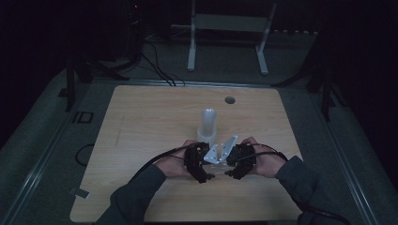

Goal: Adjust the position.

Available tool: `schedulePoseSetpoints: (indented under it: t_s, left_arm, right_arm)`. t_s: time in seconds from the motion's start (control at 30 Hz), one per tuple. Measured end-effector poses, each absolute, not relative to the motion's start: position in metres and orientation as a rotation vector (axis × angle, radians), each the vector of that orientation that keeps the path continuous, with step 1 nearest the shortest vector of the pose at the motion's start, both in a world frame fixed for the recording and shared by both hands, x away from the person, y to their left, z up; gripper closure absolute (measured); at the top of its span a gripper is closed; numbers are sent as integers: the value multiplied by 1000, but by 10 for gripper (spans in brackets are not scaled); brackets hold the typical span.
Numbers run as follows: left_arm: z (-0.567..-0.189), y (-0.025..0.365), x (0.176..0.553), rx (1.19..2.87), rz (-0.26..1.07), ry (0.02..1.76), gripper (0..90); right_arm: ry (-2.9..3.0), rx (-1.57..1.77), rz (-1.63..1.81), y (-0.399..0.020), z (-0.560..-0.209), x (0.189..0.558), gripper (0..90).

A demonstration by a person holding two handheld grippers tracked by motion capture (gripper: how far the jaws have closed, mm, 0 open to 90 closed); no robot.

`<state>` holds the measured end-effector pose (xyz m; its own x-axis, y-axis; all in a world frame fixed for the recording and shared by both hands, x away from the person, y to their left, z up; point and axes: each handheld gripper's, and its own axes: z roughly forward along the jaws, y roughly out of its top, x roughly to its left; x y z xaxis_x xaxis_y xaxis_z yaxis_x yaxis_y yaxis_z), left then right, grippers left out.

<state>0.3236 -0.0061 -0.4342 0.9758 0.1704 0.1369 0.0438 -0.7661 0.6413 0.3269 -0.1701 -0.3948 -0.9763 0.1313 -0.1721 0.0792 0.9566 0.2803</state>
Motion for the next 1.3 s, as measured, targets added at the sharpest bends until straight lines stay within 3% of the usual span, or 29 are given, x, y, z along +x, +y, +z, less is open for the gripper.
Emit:
schedulePoseSetpoints:
  t_s: [0.07, 0.17, 0.7, 1.3]
  left_arm:
    - [-428, -2, 329, 2531, 297, 49, 214]
    - [-426, -1, 330, 2532, 303, 52, 187]
    - [-412, 11, 336, 2436, 321, 127, 194]
    - [-406, 23, 345, 2326, 346, 270, 259]
  right_arm:
    - [2917, 168, 417, -172, -395, 327, 418]
    - [2913, 187, 442, -175, -395, 328, 418]
    - [2853, 360, 472, -200, -399, 331, 417]
    - [2721, 610, 566, -230, -404, 332, 417]
